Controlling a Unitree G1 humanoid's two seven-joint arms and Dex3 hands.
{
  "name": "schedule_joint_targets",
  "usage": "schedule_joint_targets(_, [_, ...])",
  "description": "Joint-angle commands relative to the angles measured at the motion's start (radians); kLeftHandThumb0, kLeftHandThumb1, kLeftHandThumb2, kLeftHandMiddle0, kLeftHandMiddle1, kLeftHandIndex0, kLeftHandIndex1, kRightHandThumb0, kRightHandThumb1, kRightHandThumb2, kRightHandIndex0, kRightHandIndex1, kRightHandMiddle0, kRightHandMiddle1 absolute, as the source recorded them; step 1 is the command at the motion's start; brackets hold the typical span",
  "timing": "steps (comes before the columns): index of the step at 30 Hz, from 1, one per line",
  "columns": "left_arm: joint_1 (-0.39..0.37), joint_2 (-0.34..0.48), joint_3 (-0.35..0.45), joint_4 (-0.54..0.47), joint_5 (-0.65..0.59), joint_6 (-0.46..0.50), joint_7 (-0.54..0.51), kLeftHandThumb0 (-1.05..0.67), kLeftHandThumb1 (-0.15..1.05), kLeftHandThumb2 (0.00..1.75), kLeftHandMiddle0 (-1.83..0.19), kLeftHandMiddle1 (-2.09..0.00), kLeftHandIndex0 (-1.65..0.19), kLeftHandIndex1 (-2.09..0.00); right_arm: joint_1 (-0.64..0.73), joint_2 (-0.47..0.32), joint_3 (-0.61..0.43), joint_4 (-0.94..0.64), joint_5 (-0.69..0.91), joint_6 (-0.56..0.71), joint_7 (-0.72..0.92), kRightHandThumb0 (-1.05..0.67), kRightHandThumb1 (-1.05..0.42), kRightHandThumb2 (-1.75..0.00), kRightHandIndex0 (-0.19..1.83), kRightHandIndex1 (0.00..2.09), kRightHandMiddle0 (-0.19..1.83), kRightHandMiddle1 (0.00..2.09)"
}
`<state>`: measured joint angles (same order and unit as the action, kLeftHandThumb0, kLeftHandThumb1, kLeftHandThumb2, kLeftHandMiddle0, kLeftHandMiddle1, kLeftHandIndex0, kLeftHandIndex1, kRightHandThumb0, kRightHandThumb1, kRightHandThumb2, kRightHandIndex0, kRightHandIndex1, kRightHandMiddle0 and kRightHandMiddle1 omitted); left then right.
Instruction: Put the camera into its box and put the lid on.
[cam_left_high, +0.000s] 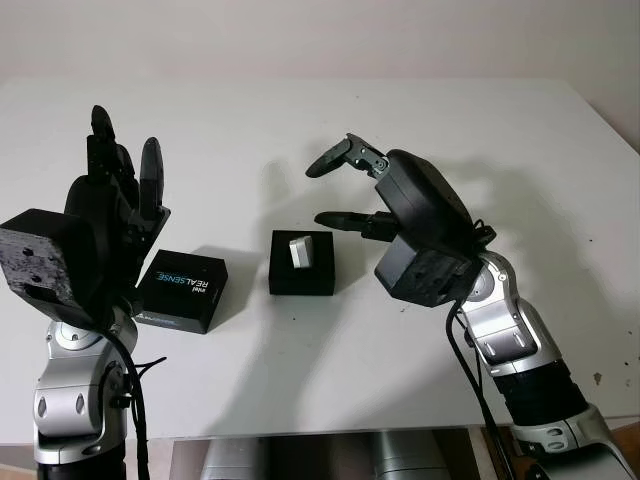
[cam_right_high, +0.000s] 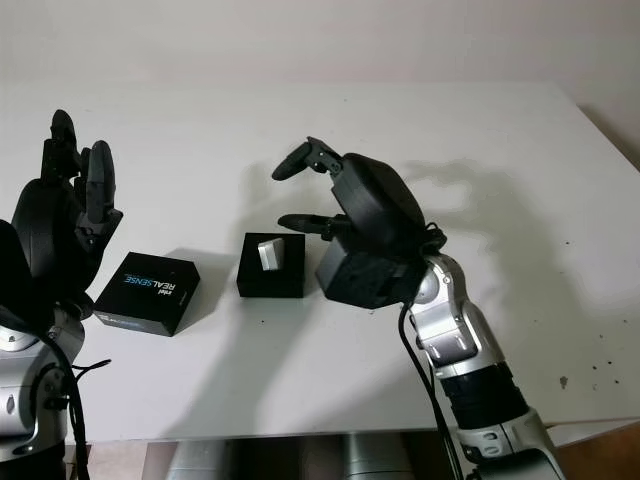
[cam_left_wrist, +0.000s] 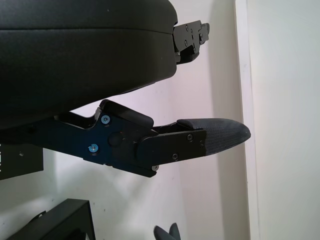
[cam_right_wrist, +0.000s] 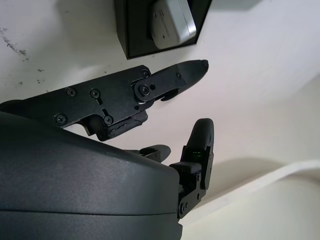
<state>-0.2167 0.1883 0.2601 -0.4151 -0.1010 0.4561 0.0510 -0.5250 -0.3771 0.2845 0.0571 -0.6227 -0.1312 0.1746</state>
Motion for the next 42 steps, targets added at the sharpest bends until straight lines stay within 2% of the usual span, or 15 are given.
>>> schedule_joint_targets(1, [-0.018,0.007,0.0,0.0,0.003,-0.002,0.0,-0.72,1.05,0.54,0.19,-0.01,0.19,0.0,-0.053,-0.05,0.028,0.02,-0.045,-0.066,-0.002,-0.54,-0.94,-0.05,0.31,0.01,0.26,0.7])
schedule_joint_targets(5, [-0.018,0.008,-0.003,0.0,0.007,-0.002,0.002,-0.72,1.05,0.55,0.19,-0.01,0.19,0.0,-0.131,-0.105,0.059,0.111,-0.105,-0.221,-0.049,-0.55,-0.93,-0.05,0.3,0.04,0.35,0.59])
schedule_joint_targets(11, [-0.015,-0.002,-0.001,0.0,0.003,-0.01,0.005,-0.71,1.05,0.54,0.19,-0.02,0.19,0.0,-0.307,-0.167,0.126,0.352,-0.171,-0.557,-0.161,-0.46,-0.9,-0.05,0.3,0.04,0.43,0.55])
schedule_joint_targets(16, [-0.012,-0.007,0.002,0.0,0.0,-0.01,0.007,-0.73,1.05,0.52,0.19,-0.01,0.19,0.0,-0.429,-0.177,0.178,0.522,-0.268,-0.708,-0.288,-0.43,-0.9,-0.05,0.33,0.06,0.51,0.55])
schedule_joint_targets(24, [-0.007,-0.007,0.002,0.001,0.0,-0.012,0.006,-0.73,1.05,0.52,0.19,0.0,0.19,0.0,-0.538,-0.166,0.243,0.66,-0.358,-0.808,-0.422,-0.35,-0.94,-0.06,0.35,0.06,0.55,0.55])
schedule_joint_targets(35, [-0.001,-0.008,-0.002,-0.009,0.005,-0.011,0.01,-0.73,1.05,0.53,0.19,0.0,0.19,0.0,-0.636,-0.141,0.382,0.795,-0.517,-0.824,-0.631,-0.38,-0.94,-0.05,0.39,0.07,0.59,0.64])
schedule_joint_targets(42, [0.001,-0.01,-0.005,-0.017,0.012,-0.007,0.013,-0.71,1.05,0.55,0.19,0.0,0.19,0.0,-0.671,-0.136,0.459,0.854,-0.569,-0.842,-0.691,-0.39,-0.95,-0.05,0.39,0.06,0.49,0.89])
